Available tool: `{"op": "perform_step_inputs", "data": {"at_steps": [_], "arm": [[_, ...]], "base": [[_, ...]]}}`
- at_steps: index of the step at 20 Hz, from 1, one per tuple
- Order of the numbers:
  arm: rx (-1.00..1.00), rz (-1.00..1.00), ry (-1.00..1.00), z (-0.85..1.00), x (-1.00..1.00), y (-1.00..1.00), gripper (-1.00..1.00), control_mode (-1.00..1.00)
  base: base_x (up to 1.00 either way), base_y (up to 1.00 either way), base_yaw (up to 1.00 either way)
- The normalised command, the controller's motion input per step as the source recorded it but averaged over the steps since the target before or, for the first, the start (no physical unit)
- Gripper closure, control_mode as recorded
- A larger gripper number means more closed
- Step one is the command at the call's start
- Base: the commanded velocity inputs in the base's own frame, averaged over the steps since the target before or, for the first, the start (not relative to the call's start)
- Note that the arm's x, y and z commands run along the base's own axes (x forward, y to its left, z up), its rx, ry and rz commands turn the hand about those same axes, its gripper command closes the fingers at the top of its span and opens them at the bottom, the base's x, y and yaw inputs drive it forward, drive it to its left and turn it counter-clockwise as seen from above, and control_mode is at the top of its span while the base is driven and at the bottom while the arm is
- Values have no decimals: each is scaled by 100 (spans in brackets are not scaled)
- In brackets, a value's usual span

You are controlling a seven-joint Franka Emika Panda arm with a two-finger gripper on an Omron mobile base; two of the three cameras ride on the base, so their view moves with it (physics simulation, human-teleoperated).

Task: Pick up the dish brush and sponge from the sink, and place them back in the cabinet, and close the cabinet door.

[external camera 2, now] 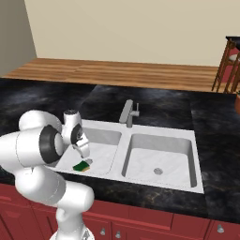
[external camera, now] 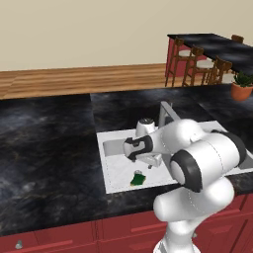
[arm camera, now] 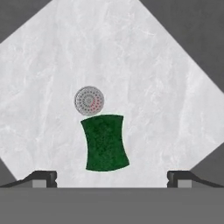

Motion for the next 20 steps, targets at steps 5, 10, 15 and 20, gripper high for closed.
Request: {"op": "perform_step_inputs", "data": {"at_steps": [5,10,15,20], "arm": [[0,0,4,-18,0,0,-100,-100],[0,0,4,-13,1,0,-100,-100],[0,0,4,-13,4,2,-100,-100],[0,0,4,-13,4,2,-100,-100]], "base": [[0,0,0],[0,0,0],[0,0,0],[0,0,0]]}}
